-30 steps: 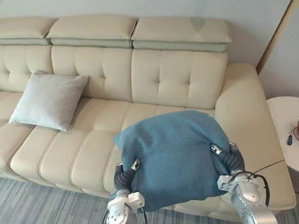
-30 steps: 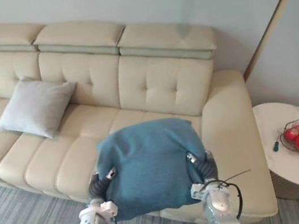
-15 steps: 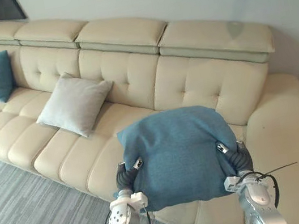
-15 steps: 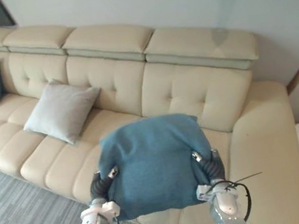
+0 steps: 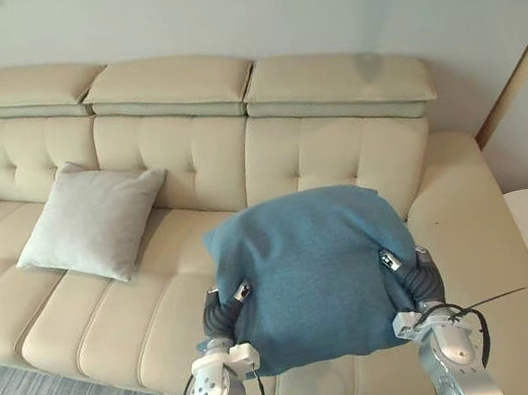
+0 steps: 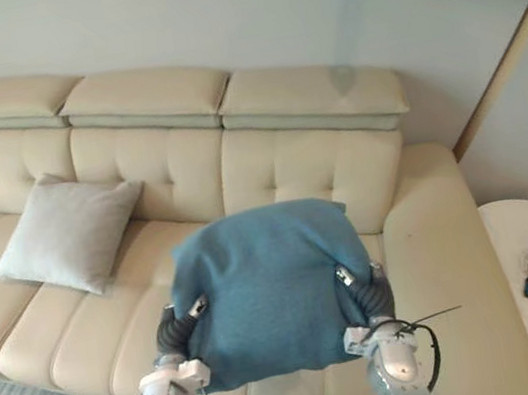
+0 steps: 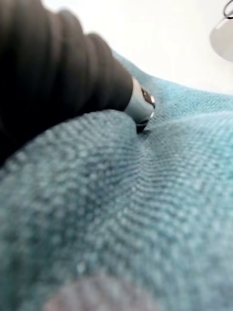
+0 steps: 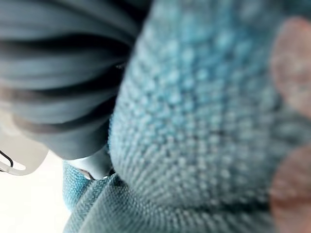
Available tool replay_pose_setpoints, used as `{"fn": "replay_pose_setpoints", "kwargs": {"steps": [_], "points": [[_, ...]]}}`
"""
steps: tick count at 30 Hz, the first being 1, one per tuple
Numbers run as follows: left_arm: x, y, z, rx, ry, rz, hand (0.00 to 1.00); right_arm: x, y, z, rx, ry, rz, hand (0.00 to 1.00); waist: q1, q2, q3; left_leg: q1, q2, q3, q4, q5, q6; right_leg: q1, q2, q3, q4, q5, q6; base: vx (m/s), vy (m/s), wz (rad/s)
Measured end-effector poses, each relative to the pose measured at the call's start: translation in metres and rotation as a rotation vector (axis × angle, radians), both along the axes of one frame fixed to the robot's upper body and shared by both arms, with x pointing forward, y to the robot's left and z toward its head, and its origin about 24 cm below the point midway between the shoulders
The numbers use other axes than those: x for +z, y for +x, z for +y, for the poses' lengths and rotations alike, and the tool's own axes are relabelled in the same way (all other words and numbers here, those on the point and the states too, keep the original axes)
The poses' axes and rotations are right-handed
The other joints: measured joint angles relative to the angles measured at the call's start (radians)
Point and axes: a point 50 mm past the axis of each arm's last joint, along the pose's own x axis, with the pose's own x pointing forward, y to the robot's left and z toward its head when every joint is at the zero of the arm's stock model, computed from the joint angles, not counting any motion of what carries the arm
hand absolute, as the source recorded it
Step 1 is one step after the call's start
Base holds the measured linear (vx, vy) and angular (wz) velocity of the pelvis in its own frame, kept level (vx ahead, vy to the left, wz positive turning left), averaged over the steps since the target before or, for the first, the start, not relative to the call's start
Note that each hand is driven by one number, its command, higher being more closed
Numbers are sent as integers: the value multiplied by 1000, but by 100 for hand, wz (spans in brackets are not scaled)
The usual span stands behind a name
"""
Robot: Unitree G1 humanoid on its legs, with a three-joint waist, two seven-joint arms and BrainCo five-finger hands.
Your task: Pick up cushions and gather them together orderly.
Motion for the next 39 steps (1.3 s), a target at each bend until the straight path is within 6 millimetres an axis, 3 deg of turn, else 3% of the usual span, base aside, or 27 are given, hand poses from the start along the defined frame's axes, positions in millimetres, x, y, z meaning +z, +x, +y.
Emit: {"fn": "replay_pose_setpoints", "kwargs": {"steps": [4,8,11,13,15,20,21,22,26,29,32,39], "points": [[6,13,-1,12,35,-28,100,5,11,3,-15,-69,-22,100,1,2,-7,-26,6,59,-41,25,0,-52,9,55,-51,57,1,-32,5,-44],[29,51,-3,19,102,-137,100,22,43,8,-36,-116,-107,100,-2,-1,-3,-155,9,81,-34,57,6,-182,14,77,-54,118,4,-95,-15,-25],[61,89,-8,45,145,-254,100,48,75,11,-66,-175,-211,100,-1,2,38,-257,6,84,-9,81,14,-285,10,78,-27,140,11,-179,-16,-2],[88,112,-7,71,184,-343,100,75,101,12,-73,-214,-301,100,-1,2,43,-352,5,85,8,102,18,-383,10,84,-6,157,14,-224,-21,-1],[124,137,-7,106,215,-453,100,113,128,16,-92,-246,-412,100,0,1,87,-412,5,84,14,123,18,-445,11,90,3,176,15,-185,-45,-1],[205,168,-6,172,204,-676,100,191,160,20,-142,-295,-613,100,1,2,116,-580,8,73,14,178,15,-601,13,85,-14,238,16,-142,-49,5],[223,174,-6,186,205,-713,0,207,164,21,-165,-307,-648,100,-3,5,125,-612,10,65,12,190,14,-620,13,76,-34,256,15,-117,-38,14],[240,180,-9,194,210,-742,0,222,168,21,-192,-313,-676,0,-3,5,150,-625,11,61,5,202,12,-630,14,73,-43,268,15,-120,-39,16],[290,196,-11,253,208,-793,0,260,182,20,-293,-316,-716,0,-4,8,178,-721,8,50,-29,248,8,-726,14,64,-65,303,11,-57,-17,10],[324,205,-9,321,195,-792,0,285,197,20,-323,-290,-674,0,-7,18,252,-735,8,41,-55,274,1,-747,16,54,-67,312,8,-35,-19,8],[331,214,-2,350,200,-709,0,291,209,21,-275,-203,-595,0,-12,21,266,-754,9,38,-102,300,-9,-782,18,44,-70,316,5,-14,-31,8],[290,231,10,311,198,-524,0,272,222,19,-180,-190,-465,0,-23,24,305,-734,7,38,-162,324,-16,-778,20,40,-92,317,2,6,-12,1]]}}
